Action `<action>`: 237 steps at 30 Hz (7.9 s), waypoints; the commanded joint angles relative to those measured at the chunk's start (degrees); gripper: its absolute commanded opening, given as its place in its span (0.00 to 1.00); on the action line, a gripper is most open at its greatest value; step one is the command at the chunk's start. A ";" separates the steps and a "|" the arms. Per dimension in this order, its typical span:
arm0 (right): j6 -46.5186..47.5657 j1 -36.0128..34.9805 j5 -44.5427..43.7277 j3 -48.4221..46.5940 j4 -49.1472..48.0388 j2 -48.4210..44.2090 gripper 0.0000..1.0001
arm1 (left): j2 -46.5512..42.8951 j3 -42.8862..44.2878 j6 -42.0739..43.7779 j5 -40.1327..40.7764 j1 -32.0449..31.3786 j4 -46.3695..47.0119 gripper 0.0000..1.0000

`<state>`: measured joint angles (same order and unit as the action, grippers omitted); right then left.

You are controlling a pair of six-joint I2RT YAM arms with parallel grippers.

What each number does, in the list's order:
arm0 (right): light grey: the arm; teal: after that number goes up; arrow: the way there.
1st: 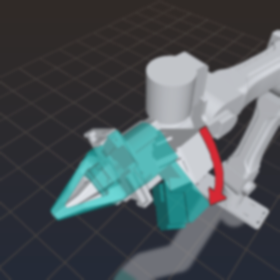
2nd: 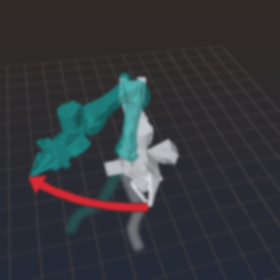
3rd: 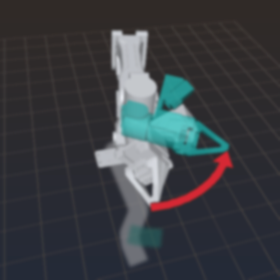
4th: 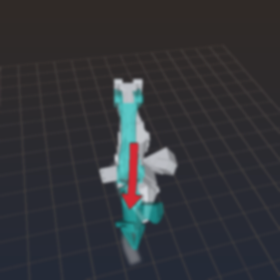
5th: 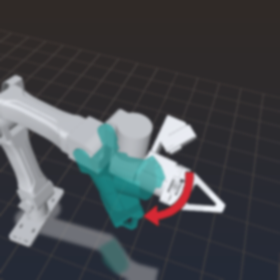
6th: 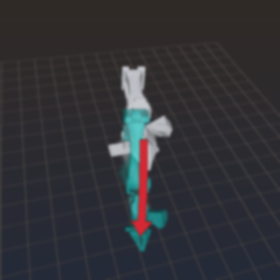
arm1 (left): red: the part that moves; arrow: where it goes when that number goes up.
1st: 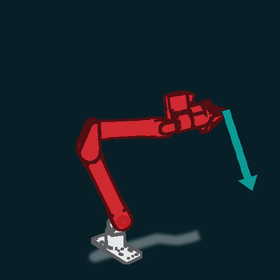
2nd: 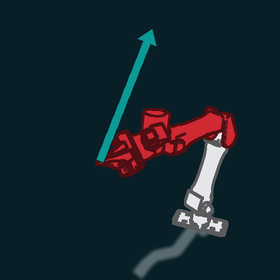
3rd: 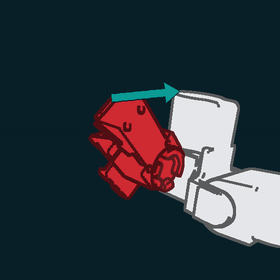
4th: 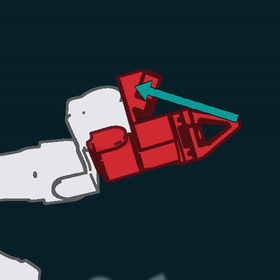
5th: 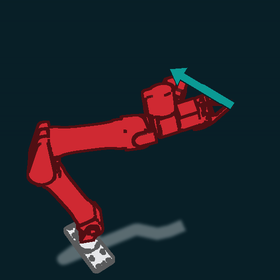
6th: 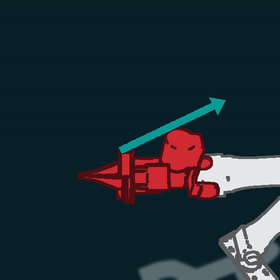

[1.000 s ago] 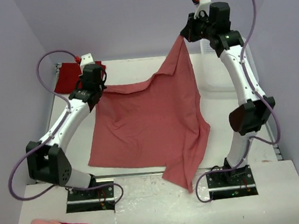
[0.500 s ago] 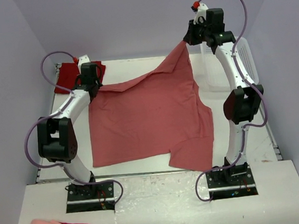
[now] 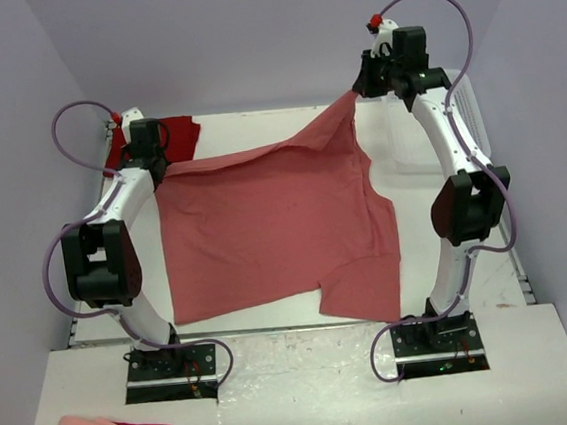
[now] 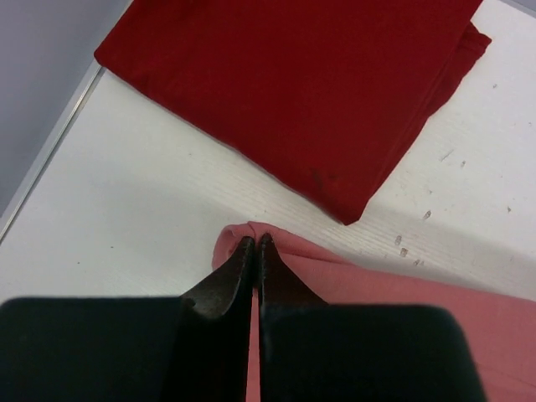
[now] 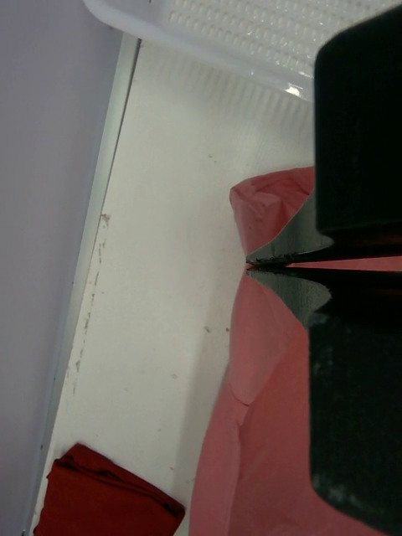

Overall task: Fold and stack the t-shirts
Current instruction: Flatten out the tshirt, then fold the flattened tshirt in 1/3 of the way

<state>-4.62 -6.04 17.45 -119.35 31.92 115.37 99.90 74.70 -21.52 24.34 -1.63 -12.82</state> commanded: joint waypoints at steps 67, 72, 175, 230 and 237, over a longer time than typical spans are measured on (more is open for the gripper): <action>-2.05 -3.28 14.01 -28.91 -16.45 -15.72 0.00 | -10.10 34.88 5.78 -37.95 1.28 14.66 0.00; -5.48 0.50 16.30 -29.37 -20.32 -16.13 0.00 | -0.50 50.79 7.10 -41.90 3.56 15.11 0.00; -36.60 -21.20 -31.86 67.67 3.06 -53.24 0.00 | -20.10 -20.03 -20.76 -10.89 6.20 -16.54 0.00; -30.71 -11.80 -30.11 58.53 -4.94 -29.77 0.00 | -11.12 -17.65 -23.75 -11.60 6.02 -5.99 0.32; -30.10 -10.83 -29.23 53.79 -5.03 -24.24 0.00 | -12.62 -16.86 -23.83 -11.24 5.67 -5.72 0.53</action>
<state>-35.75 -17.69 -11.94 -61.98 28.73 89.27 89.60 57.41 -44.51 11.44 4.43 -21.28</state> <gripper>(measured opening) 0.004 0.526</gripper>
